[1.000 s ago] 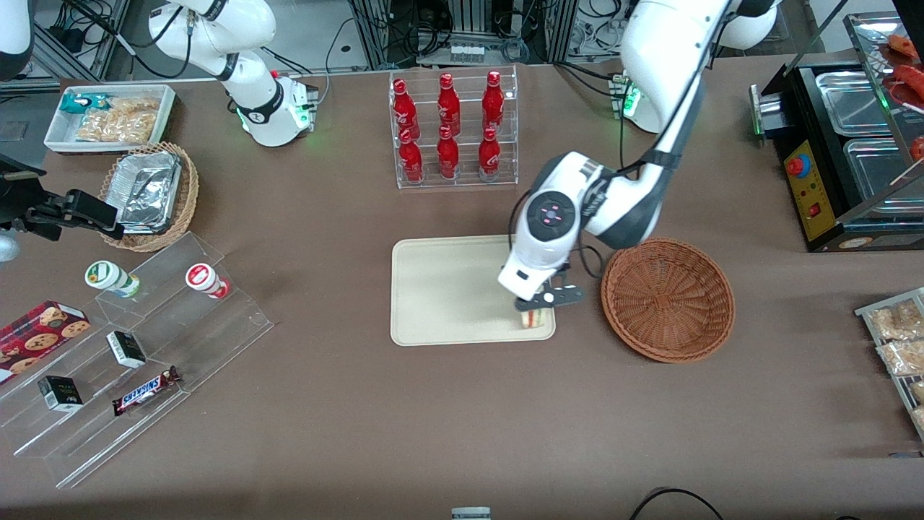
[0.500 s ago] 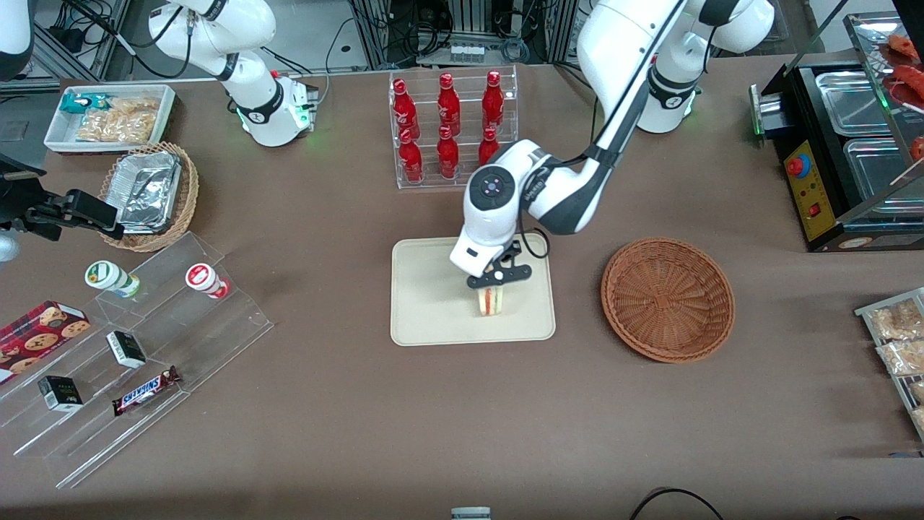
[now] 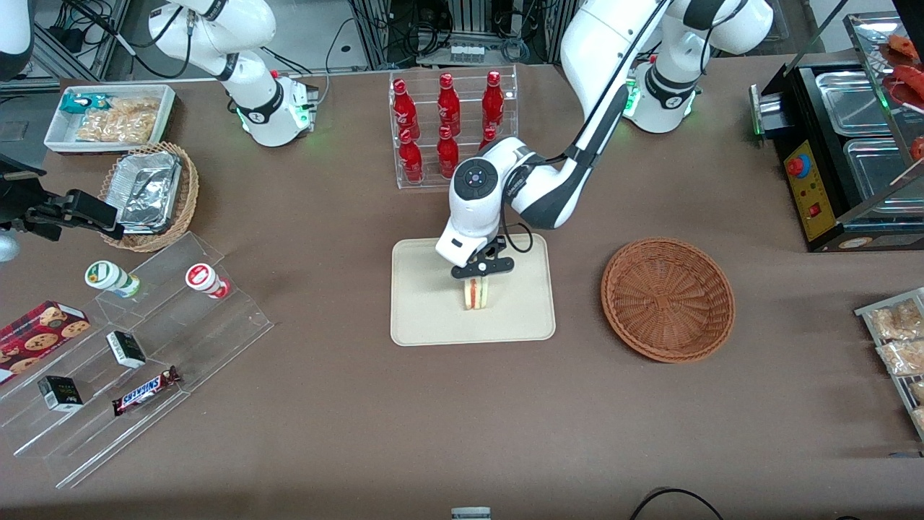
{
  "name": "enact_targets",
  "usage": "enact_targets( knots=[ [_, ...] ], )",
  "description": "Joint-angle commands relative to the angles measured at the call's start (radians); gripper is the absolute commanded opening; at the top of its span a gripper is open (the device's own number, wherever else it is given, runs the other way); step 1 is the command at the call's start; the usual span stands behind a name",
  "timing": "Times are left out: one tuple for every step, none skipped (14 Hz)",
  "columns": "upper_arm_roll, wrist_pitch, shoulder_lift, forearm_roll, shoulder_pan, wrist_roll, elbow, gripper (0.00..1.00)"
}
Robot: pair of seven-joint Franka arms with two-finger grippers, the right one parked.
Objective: Place sandwich from basket to tray
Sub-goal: 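Lower the sandwich onto the tray and open the left gripper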
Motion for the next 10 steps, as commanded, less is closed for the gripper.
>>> enact_targets(
  knots=[
    [0.02,0.016,0.0,0.008,-0.016,-0.017,-0.006,0.03],
    [0.02,0.016,0.0,0.006,-0.014,-0.017,-0.011,0.12],
    [0.02,0.014,0.0,0.005,-0.013,-0.016,-0.012,0.61],
    [0.02,0.013,0.0,0.001,-0.014,-0.022,-0.012,1.0],
    [0.02,0.008,0.0,-0.002,-0.016,-0.057,-0.011,1.0],
    [0.02,0.004,-0.008,0.001,-0.014,-0.104,-0.009,1.0],
    [0.02,-0.01,-0.02,0.006,-0.014,-0.112,-0.003,1.0],
    [0.022,-0.03,-0.035,0.006,-0.014,-0.114,0.006,1.0],
    [0.024,-0.06,-0.047,0.008,-0.014,-0.112,0.027,1.0],
    [0.025,-0.109,-0.064,0.008,-0.011,-0.111,0.052,1.0]
  ],
)
